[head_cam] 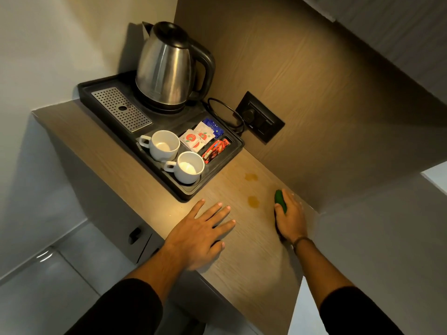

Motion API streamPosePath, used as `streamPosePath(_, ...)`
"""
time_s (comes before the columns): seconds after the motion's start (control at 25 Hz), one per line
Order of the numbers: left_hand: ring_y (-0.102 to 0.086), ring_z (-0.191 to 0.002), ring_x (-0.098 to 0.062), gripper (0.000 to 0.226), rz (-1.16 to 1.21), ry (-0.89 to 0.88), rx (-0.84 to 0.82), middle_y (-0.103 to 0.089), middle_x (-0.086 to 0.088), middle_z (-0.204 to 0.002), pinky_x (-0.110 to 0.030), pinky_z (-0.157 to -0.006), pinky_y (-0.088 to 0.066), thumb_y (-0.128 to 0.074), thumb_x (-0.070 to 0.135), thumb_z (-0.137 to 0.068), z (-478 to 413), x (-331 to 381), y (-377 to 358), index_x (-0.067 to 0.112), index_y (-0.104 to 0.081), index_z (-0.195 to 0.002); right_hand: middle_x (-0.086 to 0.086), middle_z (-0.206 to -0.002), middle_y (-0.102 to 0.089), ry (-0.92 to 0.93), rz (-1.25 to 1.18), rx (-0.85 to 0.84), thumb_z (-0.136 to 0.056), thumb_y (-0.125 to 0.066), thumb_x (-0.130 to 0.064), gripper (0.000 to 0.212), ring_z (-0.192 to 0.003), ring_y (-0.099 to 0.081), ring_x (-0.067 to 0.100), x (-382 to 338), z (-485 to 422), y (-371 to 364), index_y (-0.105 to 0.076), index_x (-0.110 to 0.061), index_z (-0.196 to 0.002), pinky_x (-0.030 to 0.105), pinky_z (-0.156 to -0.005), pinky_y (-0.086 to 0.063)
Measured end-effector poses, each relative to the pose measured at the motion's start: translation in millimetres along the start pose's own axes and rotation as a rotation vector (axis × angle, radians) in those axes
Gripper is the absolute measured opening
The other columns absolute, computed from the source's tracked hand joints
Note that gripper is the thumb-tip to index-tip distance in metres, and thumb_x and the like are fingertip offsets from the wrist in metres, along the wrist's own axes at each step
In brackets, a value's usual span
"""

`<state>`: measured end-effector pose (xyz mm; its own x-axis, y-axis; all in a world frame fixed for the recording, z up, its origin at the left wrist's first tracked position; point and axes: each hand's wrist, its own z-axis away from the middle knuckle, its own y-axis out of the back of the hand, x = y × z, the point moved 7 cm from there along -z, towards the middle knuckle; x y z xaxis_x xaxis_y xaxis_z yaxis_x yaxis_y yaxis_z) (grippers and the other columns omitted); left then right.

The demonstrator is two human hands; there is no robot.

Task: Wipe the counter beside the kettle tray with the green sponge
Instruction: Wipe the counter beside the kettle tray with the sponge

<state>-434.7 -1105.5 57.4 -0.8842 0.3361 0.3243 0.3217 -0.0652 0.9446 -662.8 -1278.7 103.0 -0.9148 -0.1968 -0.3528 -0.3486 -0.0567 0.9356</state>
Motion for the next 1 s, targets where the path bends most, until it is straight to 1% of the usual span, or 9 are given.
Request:
streamPosePath(0.12, 0.01, -0.161, -0.021, 0.062, 0.006, 0.001, -0.004, 0.003, 0.0, -0.177, -0.061, -0.128, 0.001, -0.023, 0.055, -0.108, 0.9, -1.2, -1.5, 0.035, -0.01, -0.165, -0.003, -0.166, -0.033, 0.285, 0.036, -0.086, -0.105, -0.053, -0.029, 0.058, -0.157, -0.02, 0.014, -48.2, 26.0, -32.1, -0.034, -0.024, -0.16, 0.041, -0.129, -0.008)
streamPosePath(0.2, 0.011, -0.161, -0.021, 0.062, -0.004, 0.004, -0.008, 0.003, -0.001, -0.177, -0.061, -0.128, 0.001, -0.023, 0.055, -0.108, 1.0, -1.0, -1.8, 0.035, -0.009, -0.164, -0.011, -0.166, -0.027, 0.388, 0.044, -0.136, -0.105, -0.046, -0.038, 0.058, -0.157, -0.015, 0.005, -36.9, 58.5, -32.2, -0.029, -0.033, -0.16, 0.035, -0.128, -0.005)
streamPosePath(0.4, 0.012, -0.16, -0.021, 0.062, 0.002, 0.001, -0.011, 0.005, 0.0, -0.176, -0.061, -0.128, 0.002, -0.024, 0.055, -0.108, 0.6, 0.1, 0.3, 0.035, -0.008, -0.165, 0.002, -0.165, -0.034, 0.146, 0.025, -0.04, -0.104, -0.056, -0.018, 0.057, -0.157, -0.023, 0.024, -37.5, 10.2, -22.1, -0.037, -0.015, -0.158, 0.046, -0.129, -0.009)
streamPosePath(0.52, 0.015, -0.16, -0.02, 0.062, 0.012, 0.008, -0.021, 0.007, 0.0, -0.176, -0.06, -0.128, 0.005, -0.023, 0.055, -0.108, 0.6, -1.2, -0.8, 0.035, -0.006, -0.164, -0.006, -0.168, -0.027, 0.398, 0.081, -0.142, -0.106, -0.048, -0.033, 0.059, -0.158, -0.014, 0.012, -67.5, 30.2, -43.5, -0.027, -0.028, -0.162, 0.041, -0.13, -0.006)
streamPosePath(0.6, 0.017, -0.159, -0.02, 0.062, 0.015, 0.007, -0.027, 0.009, 0.0, -0.176, -0.059, -0.128, 0.008, -0.023, 0.055, -0.108, 0.5, -0.7, -0.6, 0.035, -0.005, -0.164, -0.009, -0.169, -0.026, 0.454, 0.08, -0.185, -0.106, -0.042, -0.041, 0.059, -0.158, -0.012, 0.008, -45.5, 56.3, -34.7, -0.023, -0.037, -0.162, 0.04, -0.13, -0.007)
streamPosePath(0.72, 0.018, -0.159, -0.02, 0.062, 0.019, 0.004, -0.034, 0.012, 0.001, -0.175, -0.058, -0.128, 0.01, -0.022, 0.056, -0.108, 0.2, -0.5, -0.3, 0.036, -0.005, -0.164, 0.003, -0.167, -0.034, 0.251, 0.047, -0.109, -0.106, -0.053, -0.028, 0.058, -0.157, -0.023, 0.021, -19.3, 19.5, -17.6, -0.033, -0.023, -0.159, 0.052, -0.129, -0.015)
streamPosePath(0.8, 0.018, -0.159, -0.02, 0.062, 0.02, 0.005, -0.033, 0.012, 0.002, -0.175, -0.058, -0.128, 0.01, -0.022, 0.057, -0.108, 0.0, -0.6, -0.1, 0.036, -0.005, -0.165, 0.011, -0.165, -0.036, 0.115, 0.033, -0.058, -0.105, -0.056, -0.02, 0.057, -0.156, -0.026, 0.028, -37.1, -28.4, -19.4, -0.036, -0.013, -0.158, 0.054, -0.127, -0.016)
streamPosePath(0.92, 0.017, -0.159, -0.02, 0.062, 0.018, 0.007, -0.038, 0.012, 0.002, -0.175, -0.059, -0.128, 0.008, -0.023, 0.057, -0.109, 0.5, 0.3, 1.4, 0.035, -0.005, -0.165, 0.007, -0.167, -0.034, 0.233, 0.033, -0.098, -0.106, -0.053, -0.026, 0.057, -0.157, -0.022, 0.025, -80.8, -38.5, -44.7, -0.035, -0.017, -0.159, 0.051, -0.129, -0.011)
streamPosePath(1.0, 0.018, -0.159, -0.02, 0.063, 0.012, 0.007, -0.046, 0.013, 0.001, -0.175, -0.059, -0.128, 0.008, -0.022, 0.056, -0.109, 1.1, 1.0, 3.4, 0.035, -0.003, -0.165, 0.0, -0.168, -0.032, 0.354, 0.057, -0.143, -0.106, -0.047, -0.036, 0.058, -0.158, -0.019, 0.018, -74.0, -6.5, -49.1, -0.031, -0.025, -0.161, 0.047, -0.129, -0.009)
